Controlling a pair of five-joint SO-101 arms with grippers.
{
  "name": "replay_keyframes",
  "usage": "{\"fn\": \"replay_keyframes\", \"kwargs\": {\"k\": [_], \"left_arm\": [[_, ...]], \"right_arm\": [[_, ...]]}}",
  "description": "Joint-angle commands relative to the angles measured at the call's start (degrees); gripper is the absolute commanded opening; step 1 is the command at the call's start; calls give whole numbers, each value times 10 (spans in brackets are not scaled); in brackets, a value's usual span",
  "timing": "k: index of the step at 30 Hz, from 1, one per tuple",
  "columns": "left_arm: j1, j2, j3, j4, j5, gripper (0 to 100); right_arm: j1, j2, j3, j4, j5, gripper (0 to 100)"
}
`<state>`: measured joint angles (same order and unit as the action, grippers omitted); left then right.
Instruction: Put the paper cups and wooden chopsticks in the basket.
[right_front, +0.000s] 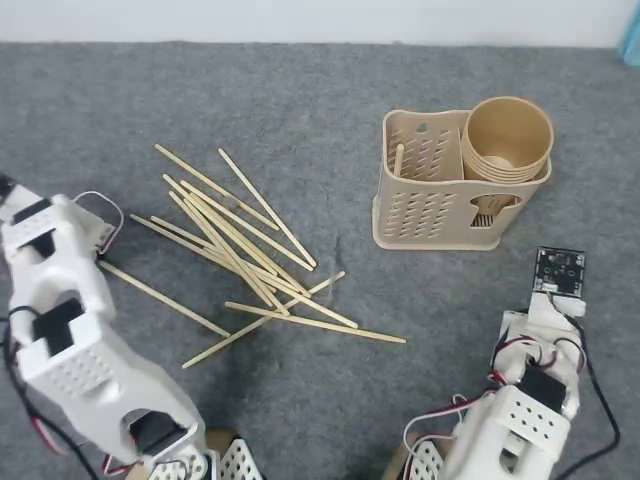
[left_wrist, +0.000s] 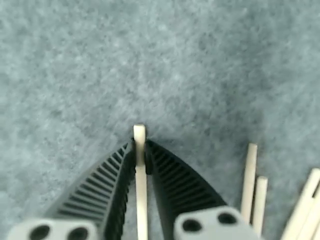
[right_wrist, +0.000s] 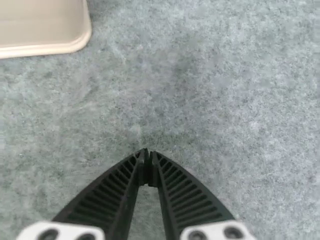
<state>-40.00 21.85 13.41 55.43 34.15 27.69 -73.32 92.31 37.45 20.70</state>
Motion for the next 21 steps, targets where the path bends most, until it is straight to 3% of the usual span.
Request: {"fn": "replay_keyframes", "kwargs": {"k": [1,10,17,21], "left_arm": [[-11,-75,-17,18,5,12],[15,-345,-14,62,5,12],[109,-534,-13,33,0,12],[171,-623,38,31,-46,12]], "right_arm": [[10,-13,-4,-8,8,8],[9,-13,-4,-8,8,8],[9,-13,-4,-8,8,8],[9,-13,-4,-8,8,8]]}}
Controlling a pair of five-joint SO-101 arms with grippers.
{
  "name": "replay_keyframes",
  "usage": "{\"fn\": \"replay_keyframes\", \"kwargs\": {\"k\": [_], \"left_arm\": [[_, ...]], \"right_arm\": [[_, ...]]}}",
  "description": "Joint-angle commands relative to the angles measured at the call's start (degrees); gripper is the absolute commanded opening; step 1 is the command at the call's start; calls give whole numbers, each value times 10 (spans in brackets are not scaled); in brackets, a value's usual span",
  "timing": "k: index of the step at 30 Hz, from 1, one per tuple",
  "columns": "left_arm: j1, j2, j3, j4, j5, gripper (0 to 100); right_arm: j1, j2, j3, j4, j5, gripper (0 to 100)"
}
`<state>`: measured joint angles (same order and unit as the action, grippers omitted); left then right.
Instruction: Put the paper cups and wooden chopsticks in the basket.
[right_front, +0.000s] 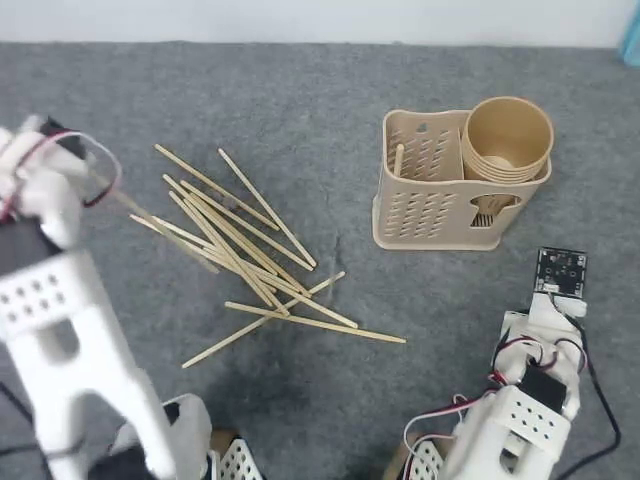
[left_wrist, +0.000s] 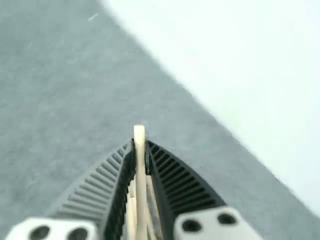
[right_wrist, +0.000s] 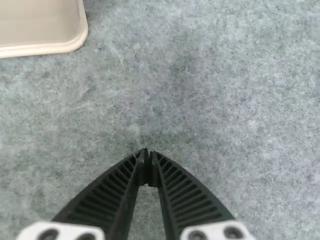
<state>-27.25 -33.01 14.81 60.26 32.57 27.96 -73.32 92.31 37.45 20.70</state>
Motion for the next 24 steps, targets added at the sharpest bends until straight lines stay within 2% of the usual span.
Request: {"fn": "replay_keyframes", "kwargs": {"k": [1,7,15,19,22,24], "left_arm": [[57,-98,44,-23,-35,12],[135,-224,160,-172,-38,12],[344,-265,167,-451,-39,12],[475,-255,179,-606,-63,12],[539,-191,121,-599,-130,12],[544,-124,63,-570,-165,12]], "right_arm": [[7,-13,-4,-8,8,8],[5,-13,-4,-8,8,8],[6,-13,-4,-8,8,8],[7,-13,-4,-8,8,8],[7,-13,-4,-8,8,8],[6,-13,-4,-8,8,8]]}}
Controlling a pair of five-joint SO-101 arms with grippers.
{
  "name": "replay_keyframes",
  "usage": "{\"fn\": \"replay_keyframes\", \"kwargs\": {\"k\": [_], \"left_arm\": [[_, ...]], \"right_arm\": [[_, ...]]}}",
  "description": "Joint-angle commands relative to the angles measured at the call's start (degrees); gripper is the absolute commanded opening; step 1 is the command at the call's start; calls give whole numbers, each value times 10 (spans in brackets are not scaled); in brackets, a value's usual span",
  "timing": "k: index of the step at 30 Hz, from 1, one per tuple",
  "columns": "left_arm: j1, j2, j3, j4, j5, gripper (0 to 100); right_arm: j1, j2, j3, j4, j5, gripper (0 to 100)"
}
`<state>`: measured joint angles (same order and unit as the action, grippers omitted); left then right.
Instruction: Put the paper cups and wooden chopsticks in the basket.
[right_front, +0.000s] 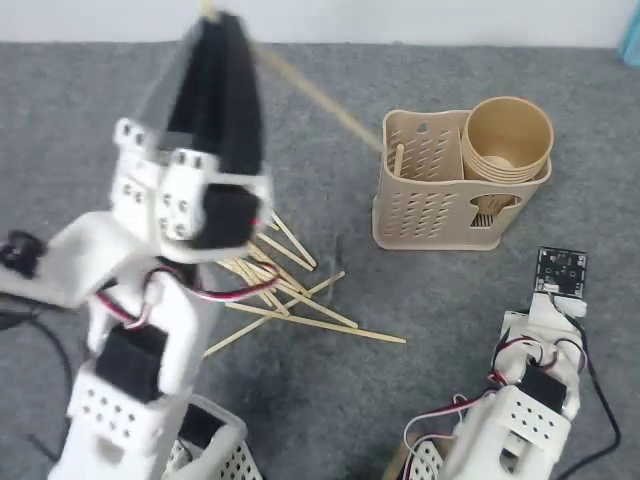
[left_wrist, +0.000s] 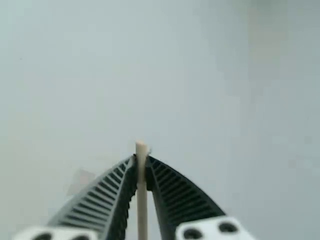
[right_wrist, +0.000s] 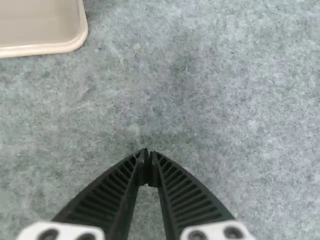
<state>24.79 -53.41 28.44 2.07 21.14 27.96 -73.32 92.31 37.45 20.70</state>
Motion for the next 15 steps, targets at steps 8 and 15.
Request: {"fn": "replay_keyframes", "kwargs": {"k": [8,15], "left_arm": [[27,283,-167,-4,-64,12],[-4,398,-164,-105,-63,12]], "right_arm": [[7,-13,-4,-9,8,8],[7,-13,-4,-9,8,8]]}}
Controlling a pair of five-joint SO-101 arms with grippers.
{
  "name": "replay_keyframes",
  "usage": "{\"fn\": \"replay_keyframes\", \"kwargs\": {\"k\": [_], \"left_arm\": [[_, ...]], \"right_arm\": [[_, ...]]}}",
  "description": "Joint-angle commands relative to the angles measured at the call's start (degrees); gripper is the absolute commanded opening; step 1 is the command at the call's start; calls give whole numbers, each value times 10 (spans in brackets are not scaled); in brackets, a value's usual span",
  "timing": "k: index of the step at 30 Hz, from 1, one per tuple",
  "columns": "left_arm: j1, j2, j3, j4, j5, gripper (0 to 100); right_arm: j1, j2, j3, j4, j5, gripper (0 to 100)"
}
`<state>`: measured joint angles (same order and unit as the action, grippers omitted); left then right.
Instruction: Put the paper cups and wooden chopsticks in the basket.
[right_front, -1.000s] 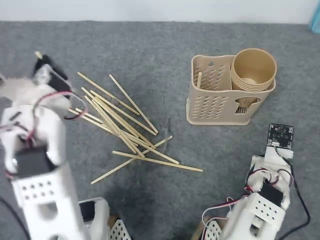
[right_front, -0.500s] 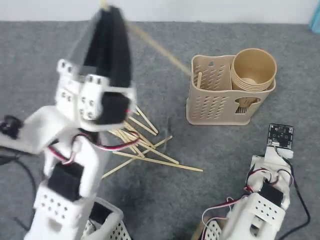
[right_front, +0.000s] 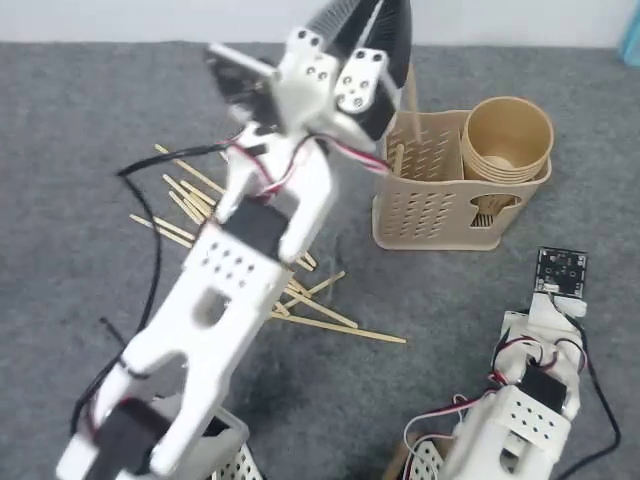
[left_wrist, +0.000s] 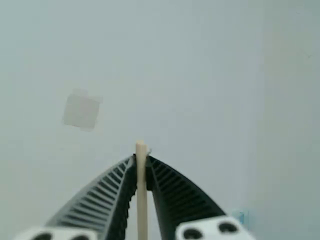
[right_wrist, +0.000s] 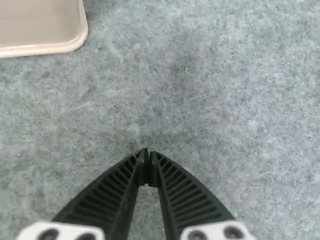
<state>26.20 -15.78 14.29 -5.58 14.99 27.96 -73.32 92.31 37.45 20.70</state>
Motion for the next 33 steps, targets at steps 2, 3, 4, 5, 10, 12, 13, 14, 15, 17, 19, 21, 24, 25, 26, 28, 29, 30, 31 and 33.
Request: {"fn": "replay_keyframes", "kwargs": {"k": [2,3,4,5,10,12,13,14,15,17,19,21,24,25,26,28,29,30,31,33], "left_arm": [[-27,36,-12,-29,-2,12],[-30,37,1,-30,-2,12],[-30,37,16,-30,-2,12],[-29,37,32,-32,-2,12],[-29,37,124,-144,-1,12],[-28,37,148,-156,-1,12],[-28,37,156,-156,-1,12],[-28,37,162,-156,-1,13],[-28,37,167,-156,-1,13],[-29,37,180,-156,-1,21],[-29,36,194,-156,0,55],[-29,21,217,-149,3,92],[-22,-28,247,-89,3,128],[-19,-47,252,-69,3,135],[-19,-66,254,-50,3,140],[-21,-105,254,-20,4,145],[-22,-127,254,-8,4,145],[-23,-147,254,3,4,145],[-31,-170,254,15,4,145],[-53,-219,254,48,4,145]], "right_arm": [[7,-13,-4,-9,8,8],[7,-13,-4,-9,8,8],[7,-13,-4,-9,8,8],[6,-13,-4,-9,8,8],[5,-13,-4,-10,8,8],[5,-13,-4,-10,8,8],[5,-13,-4,-10,8,8],[5,-13,-4,-10,8,8],[5,-13,-4,-10,8,8],[5,-13,-4,-10,8,8],[5,-13,-4,-11,8,9],[5,-13,-4,-11,8,9],[5,-13,-4,-11,8,9],[5,-13,-4,-11,8,9],[5,-13,-4,-11,8,9],[5,-13,-4,-11,8,9],[5,-13,-4,-11,8,9],[5,-13,-4,-11,8,9],[5,-13,-4,-11,8,9],[5,-13,-4,-10,8,9]]}}
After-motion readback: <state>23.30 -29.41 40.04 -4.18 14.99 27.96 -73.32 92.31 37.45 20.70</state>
